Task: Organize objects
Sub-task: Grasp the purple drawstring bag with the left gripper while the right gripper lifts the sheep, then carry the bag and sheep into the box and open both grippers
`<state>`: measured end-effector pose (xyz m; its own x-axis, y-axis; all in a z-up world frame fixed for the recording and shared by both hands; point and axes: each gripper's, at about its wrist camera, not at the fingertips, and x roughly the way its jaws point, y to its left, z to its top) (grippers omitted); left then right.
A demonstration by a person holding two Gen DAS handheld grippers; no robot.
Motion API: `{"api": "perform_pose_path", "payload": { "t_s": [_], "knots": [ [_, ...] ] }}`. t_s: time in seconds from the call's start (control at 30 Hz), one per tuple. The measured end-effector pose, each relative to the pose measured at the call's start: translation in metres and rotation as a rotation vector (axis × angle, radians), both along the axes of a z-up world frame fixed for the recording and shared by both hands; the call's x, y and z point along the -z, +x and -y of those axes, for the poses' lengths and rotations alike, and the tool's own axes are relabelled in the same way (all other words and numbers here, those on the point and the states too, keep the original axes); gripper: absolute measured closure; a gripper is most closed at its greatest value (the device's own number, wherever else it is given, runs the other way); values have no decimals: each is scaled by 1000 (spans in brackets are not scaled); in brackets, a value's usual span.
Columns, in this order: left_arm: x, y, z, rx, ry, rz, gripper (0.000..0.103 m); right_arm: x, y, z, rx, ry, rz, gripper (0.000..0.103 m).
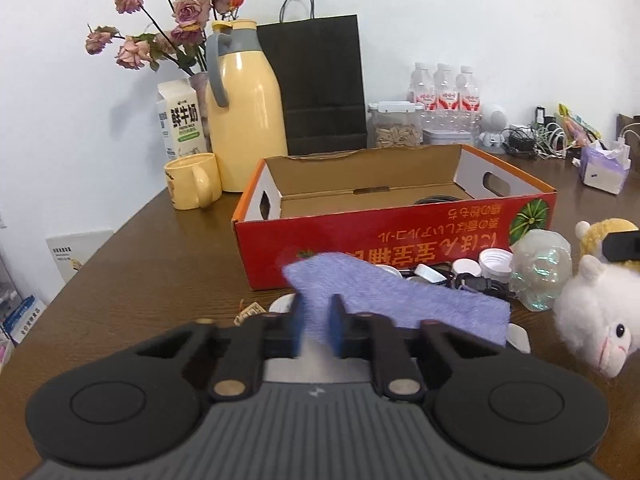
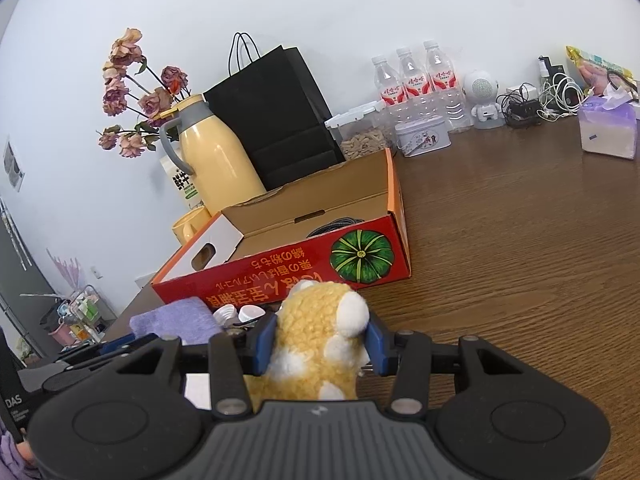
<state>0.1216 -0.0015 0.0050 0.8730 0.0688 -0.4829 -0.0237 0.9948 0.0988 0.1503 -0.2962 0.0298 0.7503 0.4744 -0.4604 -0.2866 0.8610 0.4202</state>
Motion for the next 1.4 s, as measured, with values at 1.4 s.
{"api": "perform_pose_path", "payload": {
  "t_s": [1.4],
  "knots": [
    [-84,186,-8,189,-222,21,100,-51,182,-76,-23,-47,50,58]
  ]
}}
